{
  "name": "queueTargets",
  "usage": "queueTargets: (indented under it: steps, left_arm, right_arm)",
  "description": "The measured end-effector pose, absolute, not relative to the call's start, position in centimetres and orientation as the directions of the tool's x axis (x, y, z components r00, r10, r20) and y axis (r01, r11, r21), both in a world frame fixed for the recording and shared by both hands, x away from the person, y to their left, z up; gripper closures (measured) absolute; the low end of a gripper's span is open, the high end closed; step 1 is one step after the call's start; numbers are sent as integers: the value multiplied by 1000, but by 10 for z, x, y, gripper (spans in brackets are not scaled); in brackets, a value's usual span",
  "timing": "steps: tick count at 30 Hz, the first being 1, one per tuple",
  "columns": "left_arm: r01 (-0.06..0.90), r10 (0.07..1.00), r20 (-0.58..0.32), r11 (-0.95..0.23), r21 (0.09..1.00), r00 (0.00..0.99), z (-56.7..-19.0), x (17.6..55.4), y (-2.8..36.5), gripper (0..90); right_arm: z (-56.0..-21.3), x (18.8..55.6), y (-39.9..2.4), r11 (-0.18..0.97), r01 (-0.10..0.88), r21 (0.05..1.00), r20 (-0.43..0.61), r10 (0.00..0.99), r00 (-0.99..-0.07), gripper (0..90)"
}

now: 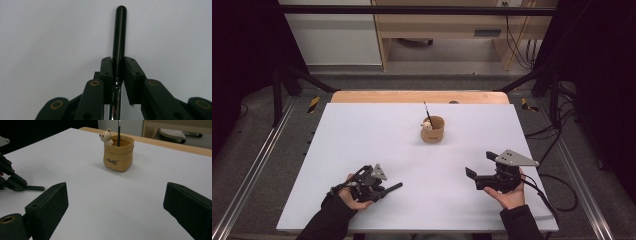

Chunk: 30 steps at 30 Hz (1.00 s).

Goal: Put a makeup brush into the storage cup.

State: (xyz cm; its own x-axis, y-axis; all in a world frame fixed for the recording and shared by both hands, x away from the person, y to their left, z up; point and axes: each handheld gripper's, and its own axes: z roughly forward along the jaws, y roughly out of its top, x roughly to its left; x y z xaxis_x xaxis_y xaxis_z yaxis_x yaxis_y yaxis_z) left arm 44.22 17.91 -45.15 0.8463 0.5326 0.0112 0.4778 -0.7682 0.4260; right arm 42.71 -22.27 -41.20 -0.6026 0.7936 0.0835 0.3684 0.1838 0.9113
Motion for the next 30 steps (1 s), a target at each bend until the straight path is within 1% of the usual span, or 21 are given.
queueTargets:
  steps: [8,12,16,23,30]
  left_arm:
    - [488,536,-5,-763,424,844,-451,443,179,775]
    - [476,526,-3,-768,427,851,-446,442,180,716]
    - [477,523,0,-777,411,852,-444,443,180,685]
    - [476,511,-5,-797,371,860,-448,446,178,678]
    - [489,523,-5,-793,363,853,-448,446,177,696]
  right_arm:
    - [-412,427,-223,183,368,912,83,794,-603,64]
    - [-411,426,-224,179,363,915,84,793,-603,65]
    - [-411,427,-223,181,363,914,83,792,-604,66]
    - [-411,427,-223,182,365,913,84,792,-605,67]
    - [-411,427,-223,182,368,912,86,791,-606,69]
